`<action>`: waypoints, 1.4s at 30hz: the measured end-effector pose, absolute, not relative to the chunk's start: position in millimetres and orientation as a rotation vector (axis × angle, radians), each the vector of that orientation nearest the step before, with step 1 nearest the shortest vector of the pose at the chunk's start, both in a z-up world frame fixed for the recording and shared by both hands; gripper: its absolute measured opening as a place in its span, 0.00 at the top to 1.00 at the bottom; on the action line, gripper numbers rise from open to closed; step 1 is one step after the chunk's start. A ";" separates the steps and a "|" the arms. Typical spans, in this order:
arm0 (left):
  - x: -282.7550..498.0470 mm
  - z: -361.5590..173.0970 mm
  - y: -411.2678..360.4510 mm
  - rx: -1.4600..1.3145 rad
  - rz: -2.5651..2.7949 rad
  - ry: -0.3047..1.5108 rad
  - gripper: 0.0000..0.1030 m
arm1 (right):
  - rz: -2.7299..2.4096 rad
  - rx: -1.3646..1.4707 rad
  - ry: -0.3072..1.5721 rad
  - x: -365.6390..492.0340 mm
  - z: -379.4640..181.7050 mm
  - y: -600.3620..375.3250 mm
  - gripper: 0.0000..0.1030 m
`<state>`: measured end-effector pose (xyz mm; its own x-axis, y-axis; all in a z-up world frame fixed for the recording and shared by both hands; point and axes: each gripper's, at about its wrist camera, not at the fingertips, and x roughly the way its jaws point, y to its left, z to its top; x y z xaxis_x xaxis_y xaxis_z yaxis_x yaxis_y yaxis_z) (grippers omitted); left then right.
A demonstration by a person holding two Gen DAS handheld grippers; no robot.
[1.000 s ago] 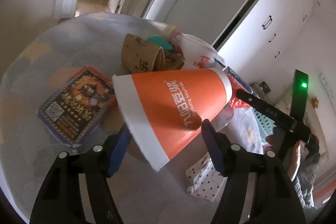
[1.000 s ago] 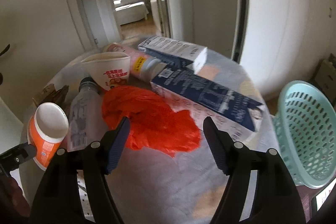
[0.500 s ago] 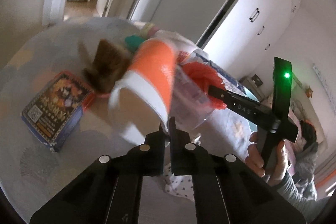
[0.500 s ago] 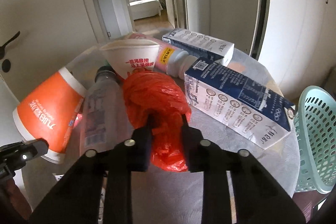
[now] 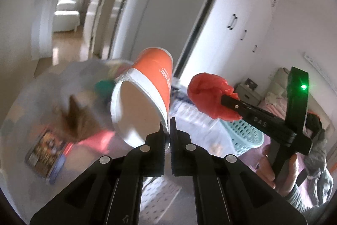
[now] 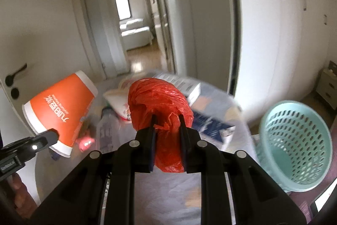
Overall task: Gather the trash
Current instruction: 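Carry cup and bag to the teal basket and open both tools inside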
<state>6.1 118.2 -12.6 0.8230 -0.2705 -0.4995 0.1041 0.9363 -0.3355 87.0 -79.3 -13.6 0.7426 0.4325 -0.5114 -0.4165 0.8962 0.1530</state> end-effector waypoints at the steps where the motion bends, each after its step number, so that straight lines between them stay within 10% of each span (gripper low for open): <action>1: 11.7 -8.4 109.8 -0.291 -0.217 0.571 0.98 | 0.453 0.037 0.557 85.5 -9.0 -86.7 0.84; 15: 99.0 18.6 -47.8 -0.136 -0.460 0.613 0.98 | 0.061 0.180 0.533 104.3 3.3 -258.1 0.84; 37: 203.5 -85.8 -166.3 -0.058 -0.538 0.929 0.97 | -0.111 0.302 0.840 150.0 -85.0 -335.7 0.75; 40: 203.2 -79.1 -166.5 -0.054 -0.520 0.911 0.61 | -0.093 0.307 0.812 148.8 -83.1 -339.3 0.48; 42: 197.7 -70.3 -164.4 -0.053 -0.505 0.871 0.51 | -0.107 0.298 0.777 143.4 -76.1 -339.1 0.46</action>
